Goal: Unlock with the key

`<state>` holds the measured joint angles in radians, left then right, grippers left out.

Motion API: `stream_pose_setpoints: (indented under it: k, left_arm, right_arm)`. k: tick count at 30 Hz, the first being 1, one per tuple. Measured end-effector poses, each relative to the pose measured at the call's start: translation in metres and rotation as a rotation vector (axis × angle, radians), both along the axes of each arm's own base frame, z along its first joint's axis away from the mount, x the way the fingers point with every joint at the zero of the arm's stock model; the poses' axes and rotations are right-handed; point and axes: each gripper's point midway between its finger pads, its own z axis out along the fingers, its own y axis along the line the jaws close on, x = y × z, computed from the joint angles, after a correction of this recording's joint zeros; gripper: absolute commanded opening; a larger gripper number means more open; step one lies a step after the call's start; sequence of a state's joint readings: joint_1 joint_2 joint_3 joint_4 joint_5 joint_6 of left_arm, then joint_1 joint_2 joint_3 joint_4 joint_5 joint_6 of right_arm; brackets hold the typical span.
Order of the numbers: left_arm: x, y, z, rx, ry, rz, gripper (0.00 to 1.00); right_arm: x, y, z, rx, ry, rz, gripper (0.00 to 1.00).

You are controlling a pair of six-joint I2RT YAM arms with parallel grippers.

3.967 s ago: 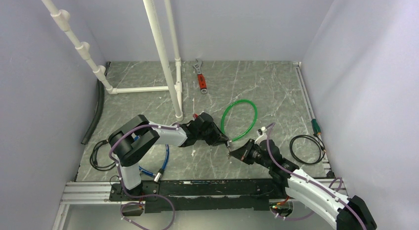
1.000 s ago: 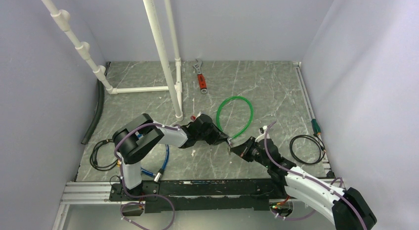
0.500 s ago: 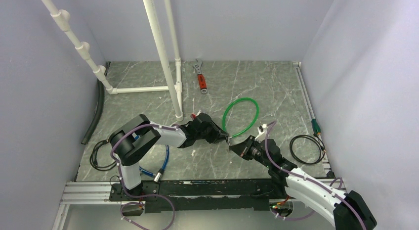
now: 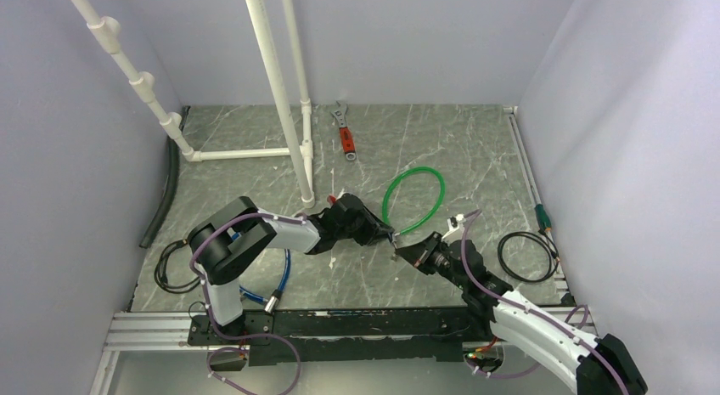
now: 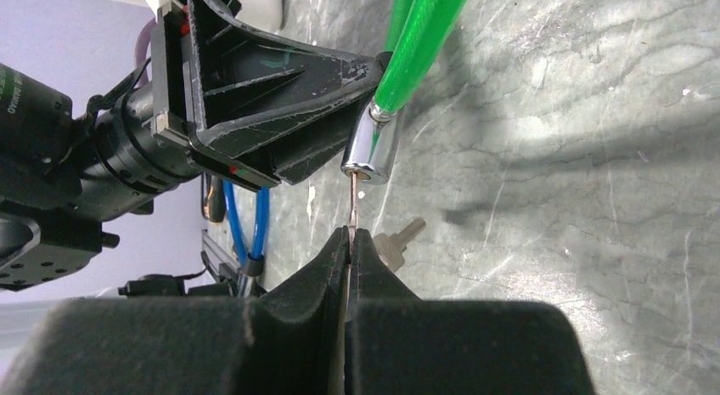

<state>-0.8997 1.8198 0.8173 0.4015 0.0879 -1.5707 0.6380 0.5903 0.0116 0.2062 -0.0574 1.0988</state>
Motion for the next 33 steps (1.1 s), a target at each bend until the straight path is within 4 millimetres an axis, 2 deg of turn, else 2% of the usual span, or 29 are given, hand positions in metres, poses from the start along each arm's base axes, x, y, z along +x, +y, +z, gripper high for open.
stream_pose_setpoints:
  k: [11, 17, 24, 30, 33]
  left_arm:
    - [-0.003, 0.010, -0.015, 0.052, 0.022, 0.037, 0.00]
    - [-0.003, 0.011, -0.019, 0.053, 0.039, 0.066, 0.00]
    - [0.001, 0.008, -0.015, 0.024, 0.039, 0.089, 0.00]
    - [0.005, 0.004, 0.009, -0.048, 0.011, 0.107, 0.00]
    - [0.006, 0.003, 0.014, -0.068, 0.003, 0.112, 0.00]
  right_arm:
    - [0.000, -0.002, -0.021, 0.005, 0.134, -0.058, 0.00]
    - [0.004, -0.002, -0.022, 0.012, 0.136, -0.077, 0.00]
    - [0.008, -0.001, -0.009, 0.017, 0.063, -0.061, 0.00]
    - [0.013, 0.000, 0.019, 0.057, -0.057, -0.052, 0.00]
    - [0.014, 0.000, 0.023, 0.066, -0.076, -0.051, 0.00]
